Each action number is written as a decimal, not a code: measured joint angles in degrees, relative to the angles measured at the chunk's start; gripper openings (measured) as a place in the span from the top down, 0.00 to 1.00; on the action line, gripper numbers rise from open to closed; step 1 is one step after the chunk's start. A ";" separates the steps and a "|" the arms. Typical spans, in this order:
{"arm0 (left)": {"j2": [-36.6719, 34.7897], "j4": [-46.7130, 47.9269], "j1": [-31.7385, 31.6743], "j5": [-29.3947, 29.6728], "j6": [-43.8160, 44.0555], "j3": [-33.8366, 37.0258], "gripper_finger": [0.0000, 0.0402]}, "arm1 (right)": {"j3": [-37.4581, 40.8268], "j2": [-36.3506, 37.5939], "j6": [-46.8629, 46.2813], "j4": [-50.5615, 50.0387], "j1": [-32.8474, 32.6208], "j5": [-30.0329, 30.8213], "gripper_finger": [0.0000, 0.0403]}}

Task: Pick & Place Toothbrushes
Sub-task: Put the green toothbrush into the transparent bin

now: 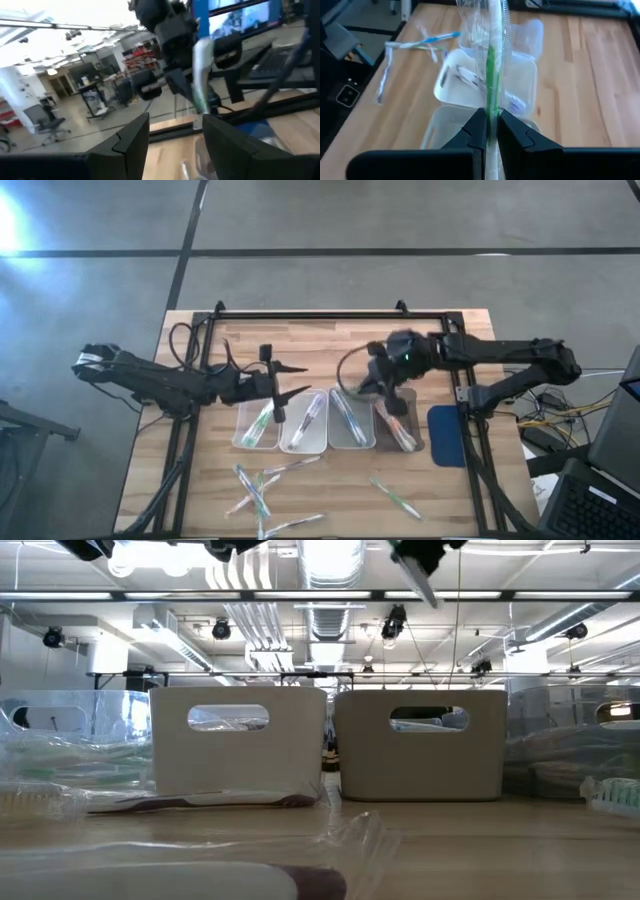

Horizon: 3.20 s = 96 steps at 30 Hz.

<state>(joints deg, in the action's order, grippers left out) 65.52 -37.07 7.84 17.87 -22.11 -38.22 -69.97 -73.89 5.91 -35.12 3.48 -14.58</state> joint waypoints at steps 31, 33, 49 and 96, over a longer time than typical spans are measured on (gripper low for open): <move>7.85 -5.39 17.62 5.67 -5.37 -3.69 0.53 | 1.20 -7.46 4.42 31.44 -26.84 28.71 0.94; 8.74 -5.40 18.08 5.99 -5.49 -4.34 0.53 | 1.20 -9.13 3.65 31.27 -27.14 29.01 0.94; 9.91 -5.37 22.60 2.16 -6.27 -4.83 0.53 | 1.56 -18.27 9.99 44.21 -31.39 43.07 0.94; 3.23 8.58 20.60 3.21 45.89 -4.61 0.53 | 1.21 -17.39 42.49 33.06 -38.13 44.24 0.94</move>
<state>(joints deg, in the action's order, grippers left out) 68.75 -28.49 28.43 21.08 23.78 -42.83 -68.77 -91.28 48.41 -2.06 -34.65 29.66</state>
